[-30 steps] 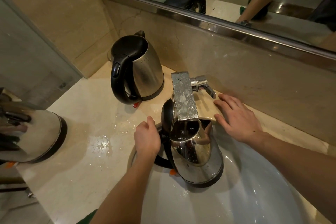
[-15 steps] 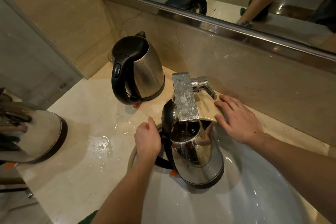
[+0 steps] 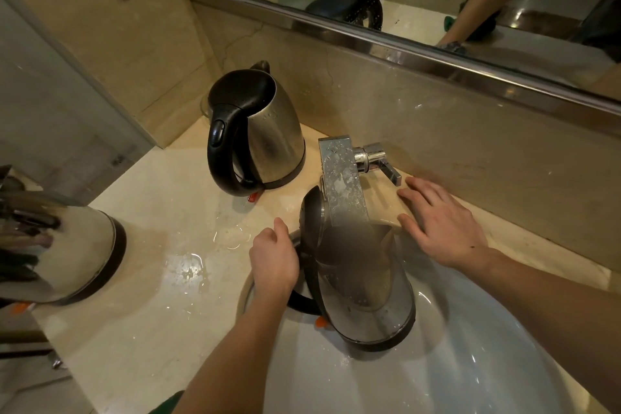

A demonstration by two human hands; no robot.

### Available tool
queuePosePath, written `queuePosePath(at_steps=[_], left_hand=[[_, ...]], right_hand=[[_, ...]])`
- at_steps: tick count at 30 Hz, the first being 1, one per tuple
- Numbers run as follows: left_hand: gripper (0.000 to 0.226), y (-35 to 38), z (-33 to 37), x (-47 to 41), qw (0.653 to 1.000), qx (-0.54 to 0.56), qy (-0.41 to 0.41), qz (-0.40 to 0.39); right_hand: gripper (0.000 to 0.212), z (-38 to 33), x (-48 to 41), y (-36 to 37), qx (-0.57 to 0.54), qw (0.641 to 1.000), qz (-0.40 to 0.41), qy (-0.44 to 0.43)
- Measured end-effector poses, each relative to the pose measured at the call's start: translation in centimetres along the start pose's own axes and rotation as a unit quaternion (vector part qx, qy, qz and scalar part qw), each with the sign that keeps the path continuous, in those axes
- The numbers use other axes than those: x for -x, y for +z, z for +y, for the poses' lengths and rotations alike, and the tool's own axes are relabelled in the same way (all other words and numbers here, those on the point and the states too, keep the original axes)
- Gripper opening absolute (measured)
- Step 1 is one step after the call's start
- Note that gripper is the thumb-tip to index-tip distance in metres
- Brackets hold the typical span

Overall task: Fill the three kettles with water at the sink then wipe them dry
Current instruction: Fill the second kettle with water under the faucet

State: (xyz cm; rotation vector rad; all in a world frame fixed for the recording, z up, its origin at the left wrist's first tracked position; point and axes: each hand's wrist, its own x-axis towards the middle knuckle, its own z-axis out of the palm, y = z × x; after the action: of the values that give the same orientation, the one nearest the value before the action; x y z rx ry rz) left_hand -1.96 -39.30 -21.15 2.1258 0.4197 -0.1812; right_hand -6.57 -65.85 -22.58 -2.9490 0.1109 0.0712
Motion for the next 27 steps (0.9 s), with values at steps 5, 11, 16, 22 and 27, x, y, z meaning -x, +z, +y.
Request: queuePosePath(at_steps=[5,11,16,22,27], left_hand=[[0.049,-0.02,0.05,0.04,1.0,-0.002,0.002,0.001],[0.048,-0.1,0.19,0.14,1.0,-0.002,0.004,0.0],[0.049,-0.06,0.0,-0.03,1.0,-0.004,0.003,-0.004],[0.049,-0.04,0.01,-0.04,1.0,-0.004,0.004,-0.003],[0.049,-0.12,0.19,0.17,1.0,0.0,0.002,-0.002]], right_hand=[[0.066,0.06,-0.08,0.1,0.001,1.0,-0.003,0.001],[0.065,0.07,-0.09,0.15,0.004,1.0,-0.001,-0.001],[0.065,0.03,-0.08,0.1,0.005,1.0,-0.002,0.001],[0.066,0.07,-0.07,0.15,0.002,1.0,0.001,-0.002],[0.064,0.11,-0.03,0.26,-0.001,1.0,0.007,-0.003]])
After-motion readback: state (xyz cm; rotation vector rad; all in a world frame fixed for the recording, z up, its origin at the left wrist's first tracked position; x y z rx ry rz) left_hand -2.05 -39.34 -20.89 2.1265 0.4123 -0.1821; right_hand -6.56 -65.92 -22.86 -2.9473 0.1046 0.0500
